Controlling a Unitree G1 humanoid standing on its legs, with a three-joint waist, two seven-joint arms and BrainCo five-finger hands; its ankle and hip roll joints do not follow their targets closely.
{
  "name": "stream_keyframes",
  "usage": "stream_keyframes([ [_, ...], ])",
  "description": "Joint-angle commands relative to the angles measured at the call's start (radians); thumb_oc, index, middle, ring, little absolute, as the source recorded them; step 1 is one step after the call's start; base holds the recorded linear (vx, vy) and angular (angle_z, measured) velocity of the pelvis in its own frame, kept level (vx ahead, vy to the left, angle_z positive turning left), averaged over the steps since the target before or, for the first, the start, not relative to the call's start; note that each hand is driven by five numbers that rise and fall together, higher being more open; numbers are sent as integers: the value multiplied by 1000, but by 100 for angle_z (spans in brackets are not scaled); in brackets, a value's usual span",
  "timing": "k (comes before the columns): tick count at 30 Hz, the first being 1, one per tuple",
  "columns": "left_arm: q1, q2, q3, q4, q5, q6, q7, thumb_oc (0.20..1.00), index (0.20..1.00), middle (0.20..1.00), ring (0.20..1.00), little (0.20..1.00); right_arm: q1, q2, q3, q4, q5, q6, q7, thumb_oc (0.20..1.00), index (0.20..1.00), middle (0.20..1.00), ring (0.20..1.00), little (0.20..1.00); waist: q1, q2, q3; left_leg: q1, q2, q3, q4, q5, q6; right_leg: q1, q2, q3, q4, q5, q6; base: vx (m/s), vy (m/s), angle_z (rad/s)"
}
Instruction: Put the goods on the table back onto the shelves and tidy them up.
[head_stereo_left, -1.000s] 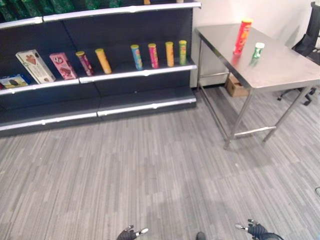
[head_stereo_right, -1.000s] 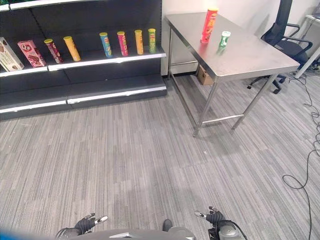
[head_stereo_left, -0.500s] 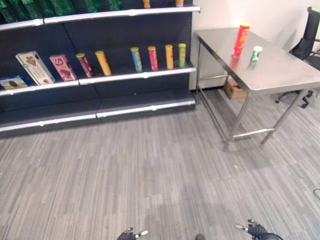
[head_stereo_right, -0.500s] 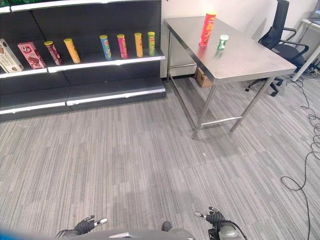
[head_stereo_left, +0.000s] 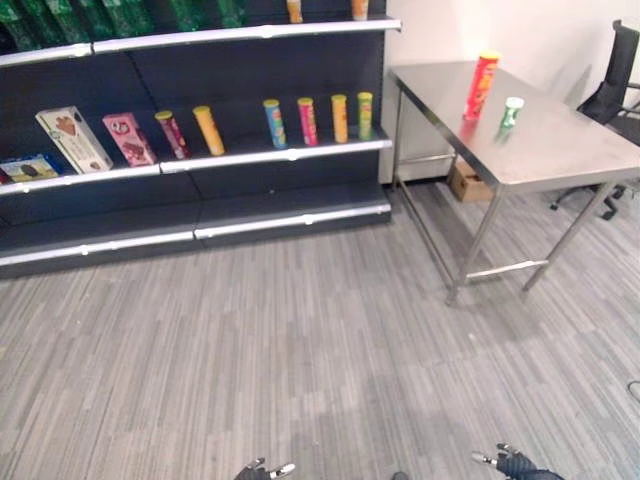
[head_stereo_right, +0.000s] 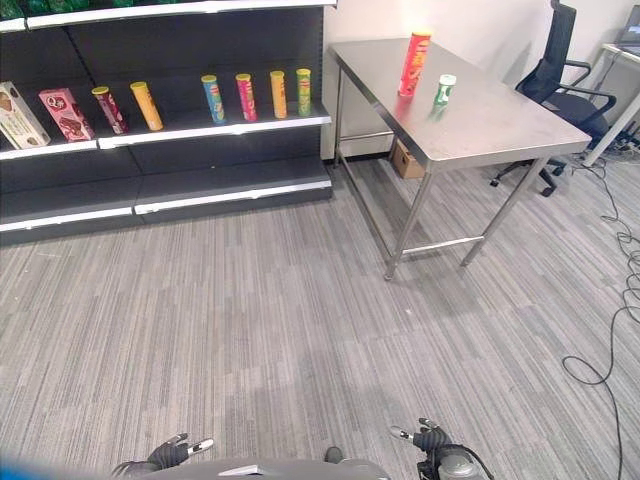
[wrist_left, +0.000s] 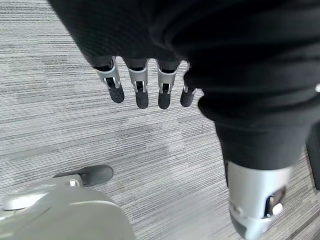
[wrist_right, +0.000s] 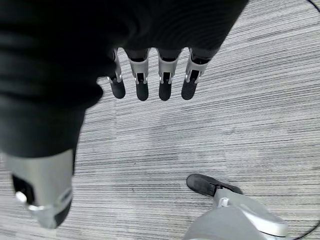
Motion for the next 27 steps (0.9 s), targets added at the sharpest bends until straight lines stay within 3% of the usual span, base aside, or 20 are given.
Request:
stream_keyframes([
  [1,-63,35,-19,37,33,-21,3,1000,1000,1000,1000,1000,-41,-33,22,10,-10,-7,2,1000,1000,1000,1000,1000,5,-13,20,-16,25,51,9,-23,-50,27,-115,-27,15,-39,147,1,63,-4],
  [6,-67,34,-17,31,23,-21,6,1000,1000,1000,1000,1000,-51,-32,13,17,-2,-6,-1,1000,1000,1000,1000,1000,8,-8,28,-32,11,53,9,-27,-30,-14,-128,-11,61,-36,156,-20,68,-5],
  [10,-79,40,-23,-5,-5,-27,8,1000,1000,1000,1000,1000,-61,-34,-6,1,22,-10,-6,1000,1000,1000,1000,1000,4,5,56,-43,-5,58,9,-30,4,-141,-147,18,273,-49,180,-57,149,-21],
  [13,-84,47,-26,-50,-21,-27,8,1000,1000,1000,1000,1000,-50,-45,-22,-28,27,-13,-8,1000,1000,1000,1000,1000,-16,8,94,-23,-31,50,9,-38,40,-265,-172,48,516,68,197,-35,191,-20],
  [16,-86,46,-32,-78,-38,-29,10,1000,1000,1000,1000,1000,-37,-43,-36,-49,47,-20,-14,1000,1000,1000,1000,1000,-32,24,117,-4,-29,50,9,-55,46,-374,-178,43,656,88,190,89,135,6],
  [18,-90,48,-36,-91,-39,-35,12,1000,1000,1000,1000,1000,-31,-45,-33,-48,46,-22,-10,1000,1000,1000,1000,1000,-44,24,116,16,-37,35,9,-74,40,-404,-170,34,563,67,182,246,16,10],
  [20,-96,49,-40,-96,-40,-37,10,1000,1000,1000,1000,1000,-35,-46,-29,-46,46,-20,-9,1000,1000,1000,1000,1000,-60,18,123,41,-39,6,9,-96,26,-391,-154,25,384,67,183,301,-76,5],
  [22,-107,50,-38,-80,-36,-38,11,1000,1000,1000,1000,1000,-40,-40,-30,-38,46,-17,-9,1000,1000,1000,1000,1000,-77,2,125,67,-51,-17,9,-120,12,-406,-149,9,158,115,199,404,-108,13],
  [23,-110,51,-30,-63,-32,-38,12,1000,1000,1000,1000,1000,-41,-35,-32,-34,40,-15,-10,1000,1000,1000,1000,1000,-85,2,126,98,-44,-27,9,-146,-3,-408,-148,-52,31,149,223,462,-116,17],
  [25,-102,46,-22,-53,-29,-36,7,1000,1000,1000,1000,1000,-41,-35,-28,-36,22,-15,-8,1000,1000,1000,1000,1000,-81,-2,116,125,-44,-20,9,-169,-13,-436,-166,-135,15,158,235,361,-92,22],
  [27,-95,39,-27,-41,-13,-37,1,1000,1000,1000,1000,1000,-22,-40,-34,-37,22,-20,-3,1000,1000,1000,1000,1000,-87,-7,100,155,-43,-36,9,-199,-17,-417,-173,-152,15,171,229,436,-128,13],
])
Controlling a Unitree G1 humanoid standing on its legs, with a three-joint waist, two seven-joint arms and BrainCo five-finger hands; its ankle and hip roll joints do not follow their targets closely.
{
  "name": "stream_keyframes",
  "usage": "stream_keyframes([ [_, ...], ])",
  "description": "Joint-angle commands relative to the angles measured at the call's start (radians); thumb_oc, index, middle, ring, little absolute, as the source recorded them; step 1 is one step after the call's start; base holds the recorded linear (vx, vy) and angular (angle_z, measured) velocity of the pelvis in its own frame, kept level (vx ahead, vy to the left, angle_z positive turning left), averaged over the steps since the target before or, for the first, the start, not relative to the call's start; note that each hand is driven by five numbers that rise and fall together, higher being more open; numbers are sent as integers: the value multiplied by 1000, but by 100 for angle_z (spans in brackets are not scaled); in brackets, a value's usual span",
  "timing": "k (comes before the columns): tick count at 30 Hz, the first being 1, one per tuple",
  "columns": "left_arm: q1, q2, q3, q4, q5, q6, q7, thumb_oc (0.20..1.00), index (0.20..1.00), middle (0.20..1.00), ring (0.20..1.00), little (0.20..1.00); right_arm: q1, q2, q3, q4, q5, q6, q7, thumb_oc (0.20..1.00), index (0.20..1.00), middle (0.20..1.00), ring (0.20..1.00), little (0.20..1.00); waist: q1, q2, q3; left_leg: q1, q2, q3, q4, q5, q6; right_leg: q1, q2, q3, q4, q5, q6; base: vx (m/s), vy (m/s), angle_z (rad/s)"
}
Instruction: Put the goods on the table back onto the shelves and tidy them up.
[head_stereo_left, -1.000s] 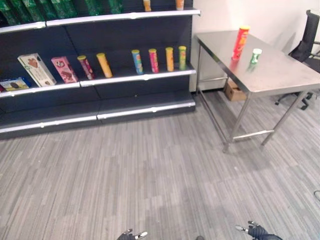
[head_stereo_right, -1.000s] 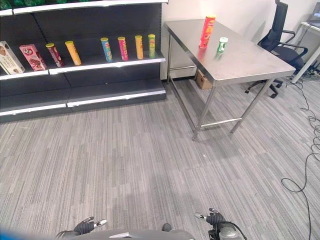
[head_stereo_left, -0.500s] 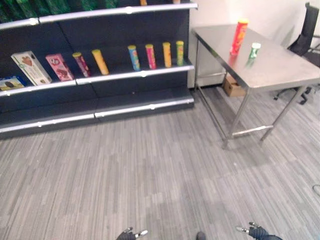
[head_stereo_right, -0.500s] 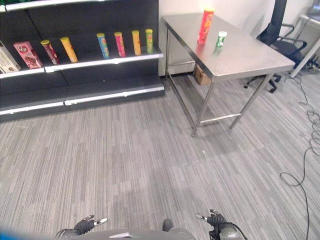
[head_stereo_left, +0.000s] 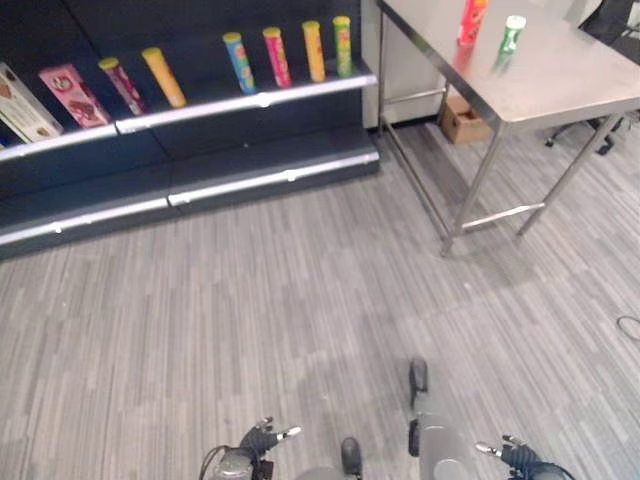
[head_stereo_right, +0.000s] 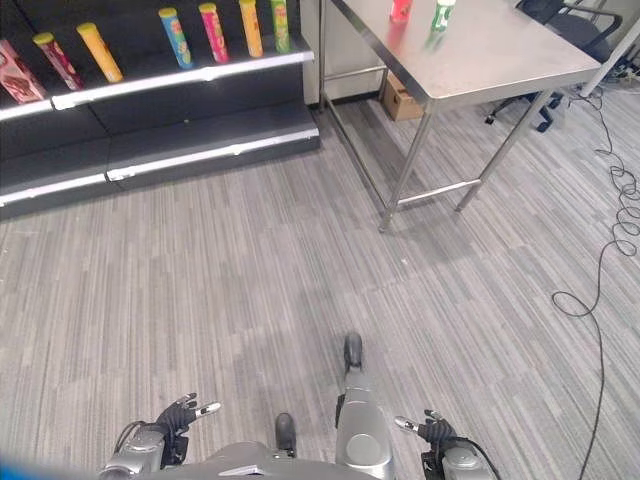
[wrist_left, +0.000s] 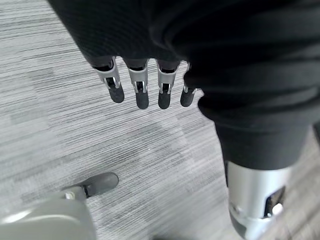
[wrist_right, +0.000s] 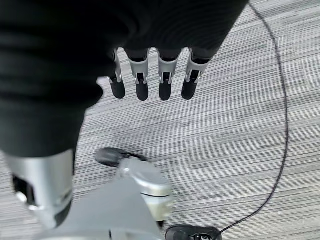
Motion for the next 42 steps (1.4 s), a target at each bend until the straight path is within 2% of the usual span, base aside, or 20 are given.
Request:
stream_keyframes([
  [1,17,23,-15,-11,12,-36,-6,1000,1000,1000,1000,1000,0,-59,17,-34,16,-30,2,1000,1000,1000,1000,1000,-33,28,-54,204,20,-50,-14,-171,-95,-4,57,29,8,192,2,452,-142,3],
  [3,20,15,-21,-6,18,-32,-9,1000,1000,1000,1000,1000,6,-69,17,-34,20,-29,3,1000,1000,1000,1000,1000,-37,47,-65,221,57,-49,-14,-159,-108,20,86,25,12,195,-15,454,-181,59],
  [7,10,10,-40,-3,16,-29,-10,1000,1000,1000,1000,1000,5,-95,13,-40,38,-37,-2,1000,1000,1000,1000,1000,-53,77,-85,187,130,-65,114,7,-184,52,139,25,50,153,-68,417,-205,65],
  [10,3,14,-48,-3,14,-26,-10,1000,1000,1000,1000,1000,0,-111,17,-51,56,-46,-6,1000,1000,1000,1000,1000,-55,79,-95,119,173,-41,317,145,-255,133,187,14,25,85,-121,362,-218,32],
  [12,4,21,-39,-13,0,-16,-8,1000,1000,1000,1000,1000,-13,-124,36,-67,47,-43,-11,1000,1000,1000,1000,1000,-39,44,-80,18,210,9,561,243,-244,219,204,25,8,23,-165,380,-287,-2],
  [14,2,24,-41,-7,2,-16,-3,1000,1000,1000,1000,1000,-23,-129,43,-62,47,-42,-14,1000,1000,1000,1000,1000,-27,30,-66,-25,210,15,635,238,-229,239,207,37,8,11,-174,328,-232,-23],
  [15,-5,22,-39,3,-4,-13,-4,1000,1000,1000,1000,1000,-41,-131,59,-53,50,-36,-11,1000,1000,1000,1000,1000,4,1,-44,-130,245,66,650,170,-180,301,208,70,8,-29,-179,363,-223,-17],
  [16,-5,22,-39,3,-4,-13,-4,1000,1000,1000,1000,1000,-41,-131,59,-53,50,-37,-11,1000,1000,1000,1000,1000,5,2,-44,-129,246,67,651,168,-180,302,209,71,8,-29,-179,384,-162,-16],
  [18,-5,24,-36,8,-3,-14,-3,1000,1000,1000,1000,1000,-51,-126,74,-41,46,-33,-6,1000,1000,1000,1000,1000,32,-19,-28,-221,222,74,566,106,-157,335,197,99,8,-47,-169,216,-7,-12],
  [20,-3,24,-38,5,-4,-16,-1,1000,1000,1000,1000,1000,-53,-120,93,-30,33,-31,-2,1000,1000,1000,1000,1000,56,-24,-25,-297,197,70,410,98,-159,360,192,115,8,-69,-156,266,60,-24],
  [24,5,33,-34,-9,-17,-24,-1,1000,1000,1000,1000,1000,-54,-111,116,7,-9,-35,-5,1000,1000,1000,1000,1000,111,11,-26,-372,173,-44,32,253,-202,433,227,158,8,-120,-145,331,105,-25],
  [27,6,32,-32,4,-22,-21,-2,1000,1000,1000,1000,1000,-53,-106,115,36,-28,-36,-10,1000,1000,1000,1000,1000,111,10,-22,-445,201,-46,-14,274,-239,487,229,194,8,-151,-145,339,127,-38],
  [29,14,35,-27,9,-22,-21,-2,1000,1000,1000,1000,1000,-50,-106,112,41,-32,-33,-11,1000,1000,1000,1000,1000,117,8,-24,-445,216,-40,-14,287,-242,507,228,214,8,-161,-143,394,233,-61],
  [30,31,33,-15,25,-17,-19,-7,1000,1000,1000,1000,1000,-35,-98,110,60,-51,-26,1,1000,1000,1000,1000,1000,127,9,-45,-423,256,-63,-14,306,-252,560,215,275,8,-189,-130,541,345,-61],
  [34,38,37,-17,36,1,-20,-6,1000,1000,1000,1000,1000,-17,-85,94,81,-55,-22,8,1000,1000,1000,1000,1000,123,9,-72,-374,266,-36,-14,338,-254,594,173,299,8,-193,-110,411,349,-78],
  [37,32,53,-21,26,1,-22,-1,1000,1000,1000,1000,1000,-6,-75,87,77,-53,-19,14,1000,1000,1000,1000,1000,120,-10,-95,-338,241,6,-6,315,-228,567,111,300,74,-178,-70,311,364,-36],
  [38,25,70,-31,15,20,-21,-5,1000,1000,1000,1000,1000,-13,-68,90,76,-60,-15,22,1000,1000,1000,1000,1000,120,-23,-106,-310,199,29,-2,270,-185,523,73,305,168,-119,-38,227,326,-34],
  [39,25,70,-31,15,20,-21,-5,1000,1000,1000,1000,1000,-13,-68,89,76,-60,-15,22,1000,1000,1000,1000,1000,121,-21,-108,-313,201,30,-2,270,-186,520,75,306,168,-117,-39,254,452,-31],
  [40,18,81,-45,4,36,-20,-10,1000,1000,1000,1000,1000,-22,-67,86,70,-57,-14,22,1000,1000,1000,1000,1000,113,-17,-103,-283,164,49,2,237,-147,445,54,308,317,-25,-26,127,351,-22],
  [42,3,94,-49,-3,33,-21,-11,1000,1000,1000,1000,1000,-35,-67,78,55,-49,-17,17,1000,1000,1000,1000,1000,99,-3,-86,-244,138,61,-11,208,-120,361,28,282,463,82,-25,130,407,3],
])
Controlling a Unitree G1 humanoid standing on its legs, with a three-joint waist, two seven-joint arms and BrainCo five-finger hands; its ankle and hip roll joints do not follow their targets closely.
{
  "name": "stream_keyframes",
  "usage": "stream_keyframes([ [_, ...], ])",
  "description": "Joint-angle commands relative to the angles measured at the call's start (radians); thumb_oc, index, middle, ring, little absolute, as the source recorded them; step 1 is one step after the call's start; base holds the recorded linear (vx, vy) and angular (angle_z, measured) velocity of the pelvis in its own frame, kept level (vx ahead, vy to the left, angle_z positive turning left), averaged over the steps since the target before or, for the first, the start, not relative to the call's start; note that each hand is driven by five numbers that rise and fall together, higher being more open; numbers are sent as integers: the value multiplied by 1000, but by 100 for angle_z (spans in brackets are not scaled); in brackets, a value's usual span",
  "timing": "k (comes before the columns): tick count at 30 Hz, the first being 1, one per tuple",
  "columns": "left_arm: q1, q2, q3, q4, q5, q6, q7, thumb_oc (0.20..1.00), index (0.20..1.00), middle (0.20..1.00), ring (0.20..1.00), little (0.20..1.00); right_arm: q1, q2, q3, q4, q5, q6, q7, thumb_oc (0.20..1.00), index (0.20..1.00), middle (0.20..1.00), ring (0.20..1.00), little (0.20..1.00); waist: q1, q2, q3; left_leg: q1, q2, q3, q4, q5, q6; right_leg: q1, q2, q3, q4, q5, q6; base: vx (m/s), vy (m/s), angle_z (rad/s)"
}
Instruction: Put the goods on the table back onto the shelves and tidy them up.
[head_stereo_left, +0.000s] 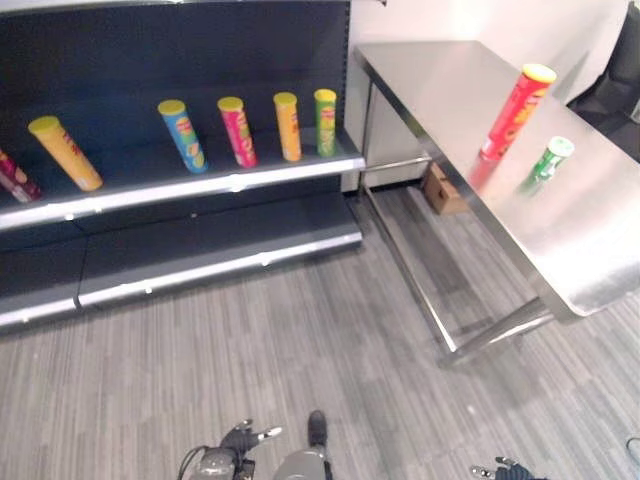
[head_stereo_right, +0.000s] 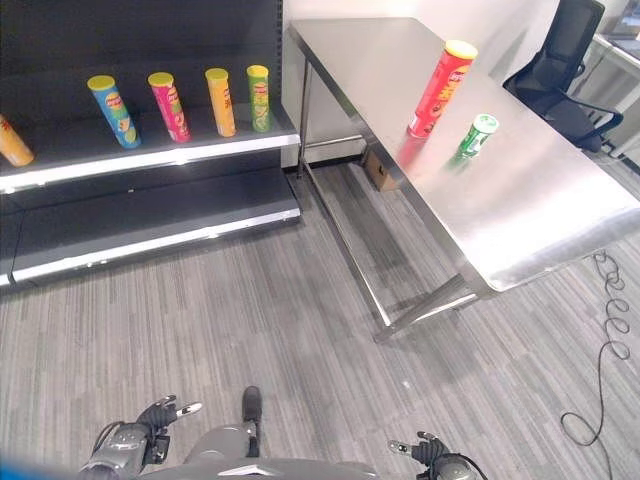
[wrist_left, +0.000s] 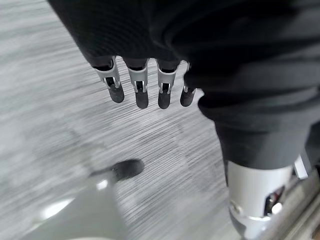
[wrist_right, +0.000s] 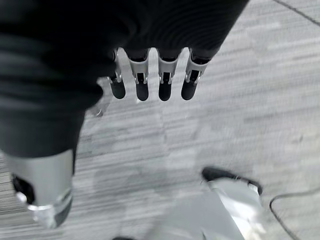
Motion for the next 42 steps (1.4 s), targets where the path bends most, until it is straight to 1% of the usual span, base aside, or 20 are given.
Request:
stream_keyframes([
  [1,15,21,-1,-44,20,-6,-6,1000,1000,1000,1000,1000,-52,-76,-20,-43,1,-7,-16,1000,1000,1000,1000,1000,-7,43,23,-15,86,-20,-19,27,-108,-82,-7,-56,-9,190,9,162,419,28],
  [2,4,24,-11,-40,33,-5,-4,1000,1000,1000,1000,1000,-47,-70,-32,-52,7,-8,-26,1000,1000,1000,1000,1000,-27,54,34,20,73,-14,-19,-7,-102,-133,-38,-112,35,212,-2,130,300,38],
  [3,4,24,-11,-40,33,-5,-4,1000,1000,1000,1000,1000,-47,-70,-32,-53,7,-7,-26,1000,1000,1000,1000,1000,-28,53,36,21,71,-16,-19,-8,-102,-132,-39,-114,36,210,-2,242,309,31],
  [5,-9,21,-15,-34,40,-6,-3,1000,1000,1000,1000,1000,-42,-66,-29,-39,2,-3,-29,1000,1000,1000,1000,1000,-53,62,46,52,60,-22,-19,-37,-104,-172,-17,-179,-74,132,-21,212,134,16],
  [8,-17,19,-17,-32,41,-4,-1,1000,1000,1000,1000,1000,-45,-67,-21,-22,-1,1,-34,1000,1000,1000,1000,1000,-66,65,61,74,55,-31,-19,-57,-103,-217,33,-182,-163,80,-30,173,49,17],
  [10,-21,11,-21,-16,55,-4,-2,1000,1000,1000,1000,1000,-45,-66,-19,-7,5,4,-39,1000,1000,1000,1000,1000,-86,48,76,112,28,-39,-19,-89,-100,-266,75,-180,-336,108,-19,188,16,8],
  [13,-19,5,-16,-5,71,-4,-6,1000,1000,1000,1000,1000,-42,-64,-17,-10,2,5,-38,1000,1000,1000,1000,1000,-98,36,85,150,12,-41,-19,-115,-101,-302,87,-191,-426,156,2,192,9,-4],
  [15,-14,-3,-14,2,81,-9,-7,1000,1000,1000,1000,1000,-39,-62,-17,-10,-4,6,-35,1000,1000,1000,1000,1000,-104,34,87,177,11,-33,-19,-131,-106,-305,87,-232,-491,184,18,240,-19,2],
  [16,-9,-9,-12,3,82,-7,-8,1000,1000,1000,1000,1000,-34,-61,-16,-10,-14,5,-36,1000,1000,1000,1000,1000,-94,27,81,192,5,-21,-19,-146,-107,-284,74,-302,-520,197,19,182,-27,-5],
  [22,-1,-23,-17,12,100,-5,-14,1000,1000,1000,1000,1000,-34,-69,-17,-8,-17,1,-35,1000,1000,1000,1000,1000,-95,27,46,222,4,-11,-19,-180,-112,-253,65,-333,-522,217,8,178,-48,-5],
  [25,2,-25,-21,13,100,-2,-17,1000,1000,1000,1000,1000,-31,-82,-26,-24,-8,-1,-36,1000,1000,1000,1000,1000,-104,38,34,251,23,-10,-19,-195,-127,-237,71,-333,-513,210,-4,244,-94,28],
  [28,15,-32,-5,-1,70,-3,-24,1000,1000,1000,1000,1000,-29,-93,-26,-32,-2,-7,-37,1000,1000,1000,1000,1000,-95,54,19,289,75,21,55,-223,-167,-183,93,-364,-498,154,-31,232,-152,8],
  [31,24,-39,29,-29,-14,-4,-18,1000,1000,1000,1000,1000,-33,-92,-20,-31,7,-10,-36,1000,1000,1000,1000,1000,-75,50,29,216,114,30,309,-179,-212,-114,113,-370,-511,108,-67,159,-202,-3],
  [32,22,-43,37,-45,-47,-5,-11,1000,1000,1000,1000,1000,-38,-94,-16,-40,18,-8,-37,1000,1000,1000,1000,1000,-57,40,56,115,126,-7,552,-92,-240,-69,123,-363,-518,81,-102,130,-230,-8],
  [34,16,-46,34,-40,-47,-1,-6,1000,1000,1000,1000,1000,-42,-95,-16,-35,18,-6,-39,1000,1000,1000,1000,1000,-55,32,65,76,130,-16,627,-61,-242,-51,124,-361,-523,67,-112,70,-111,-22],
  [35,16,-50,30,-38,-52,0,-5,1000,1000,1000,1000,1000,-44,-97,-14,-27,16,-2,-40,1000,1000,1000,1000,1000,-57,28,70,50,159,4,649,-38,-241,-35,127,-359,-523,53,-118,88,-28,-52],
  [37,23,-56,33,-48,-81,1,-21,1000,1000,1000,1000,1000,-34,-99,-13,-28,20,-1,-41,1000,1000,1000,1000,1000,-47,29,75,11,215,50,538,-62,-214,1,123,-330,-523,35,-107,169,34,-43],
  [39,26,-56,35,-46,-83,0,-23,1000,1000,1000,1000,1000,-32,-97,-12,-30,19,-1,-38,1000,1000,1000,1000,1000,-40,27,74,8,223,51,443,-67,-205,5,117,-316,-523,34,-97,194,146,-44],
  [40,28,-60,39,-20,-75,-2,-16,1000,1000,1000,1000,1000,-25,-96,-11,-35,12,-6,-39,1000,1000,1000,1000,1000,-16,55,59,12,226,-54,104,28,-218,18,135,-266,-523,10,-81,231,204,-64],
  [42,27,-60,39,-20,-75,-2,-16,1000,1000,1000,1000,1000,-25,-97,-11,-35,12,-6,-39,1000,1000,1000,1000,1000,-17,55,57,10,225,-54,101,31,-218,15,135,-267,-523,10,-81,195,139,-74],
])
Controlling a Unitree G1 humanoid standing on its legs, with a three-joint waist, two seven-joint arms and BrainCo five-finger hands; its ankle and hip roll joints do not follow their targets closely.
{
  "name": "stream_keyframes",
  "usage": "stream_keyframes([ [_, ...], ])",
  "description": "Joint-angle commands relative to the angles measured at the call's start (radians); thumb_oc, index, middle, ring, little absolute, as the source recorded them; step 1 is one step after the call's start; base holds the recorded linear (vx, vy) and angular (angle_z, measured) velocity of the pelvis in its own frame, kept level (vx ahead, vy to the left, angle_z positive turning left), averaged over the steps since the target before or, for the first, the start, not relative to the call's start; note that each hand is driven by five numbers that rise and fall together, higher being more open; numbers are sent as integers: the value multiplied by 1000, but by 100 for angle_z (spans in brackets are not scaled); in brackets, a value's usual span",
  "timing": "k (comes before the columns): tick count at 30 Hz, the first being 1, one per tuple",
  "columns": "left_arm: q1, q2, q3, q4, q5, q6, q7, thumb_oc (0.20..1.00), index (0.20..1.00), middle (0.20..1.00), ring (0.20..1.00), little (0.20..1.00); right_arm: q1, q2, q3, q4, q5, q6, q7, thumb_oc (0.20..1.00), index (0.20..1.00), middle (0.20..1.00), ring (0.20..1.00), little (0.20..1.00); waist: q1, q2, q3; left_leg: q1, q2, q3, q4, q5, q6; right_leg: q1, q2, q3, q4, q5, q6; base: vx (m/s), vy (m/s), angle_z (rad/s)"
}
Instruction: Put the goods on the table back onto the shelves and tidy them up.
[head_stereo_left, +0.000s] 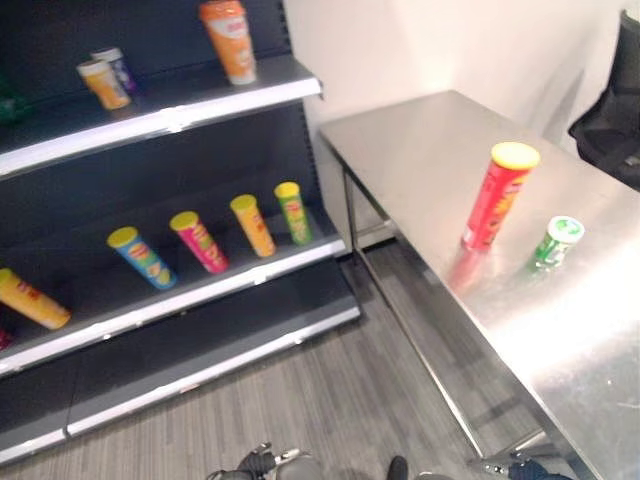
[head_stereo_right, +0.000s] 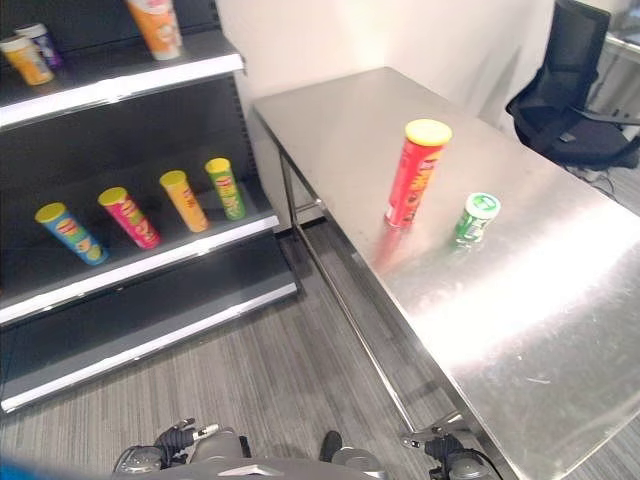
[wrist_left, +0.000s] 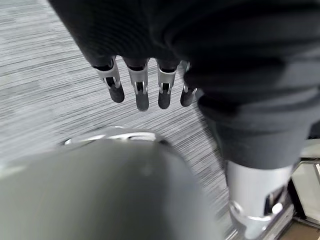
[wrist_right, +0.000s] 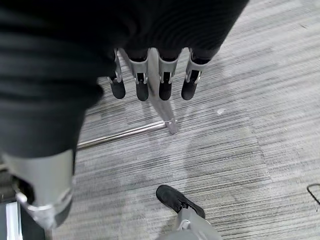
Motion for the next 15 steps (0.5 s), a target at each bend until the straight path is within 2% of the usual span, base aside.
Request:
stream_keyframes([
  [1,-56,25,-26,8,-16,-28,14,1000,1000,1000,1000,1000,3,-25,-25,-15,0,-17,-13,1000,1000,1000,1000,1000,22,11,30,-13,-42,-115,-22,131,20,35,-76,33,15,-78,130,213,113,-75],
  [4,-57,25,-28,10,-18,-31,16,1000,1000,1000,1000,1000,5,-26,-31,-13,2,-18,-13,1000,1000,1000,1000,1000,18,17,28,-11,-48,-150,-16,124,11,41,-78,72,15,-82,137,178,152,-51],
  [7,-48,20,-30,8,-8,-39,18,1000,1000,1000,1000,1000,6,-25,-32,-2,-8,-15,-13,1000,1000,1000,1000,1000,24,32,15,21,-73,-225,-10,94,18,38,-83,141,15,-78,148,172,259,-78],
  [8,-47,17,-31,18,-5,-40,17,1000,1000,1000,1000,1000,2,-24,-39,5,-3,-15,-12,1000,1000,1000,1000,1000,18,36,8,38,-81,-222,-18,79,20,36,-90,167,15,-74,154,150,283,-154],
  [9,-46,19,-31,21,-1,-40,18,1000,1000,1000,1000,1000,2,-20,-44,7,0,-14,-11,1000,1000,1000,1000,1000,15,36,2,57,-82,-206,-24,72,23,33,-97,181,15,-70,157,206,419,-158],
  [11,-51,36,-29,31,22,-44,18,1000,1000,1000,1000,1000,8,-5,-75,17,13,-7,-9,1000,1000,1000,1000,1000,-6,23,-18,98,-110,-103,-28,33,58,15,-162,221,23,-53,198,187,543,-101],
  [15,-75,59,-30,20,24,-50,23,1000,1000,1000,1000,1000,3,-8,-117,33,32,-1,-21,1000,1000,1000,1000,1000,-33,13,-15,110,-164,-33,-26,-5,112,-46,-219,274,70,-31,244,35,411,-104],
])
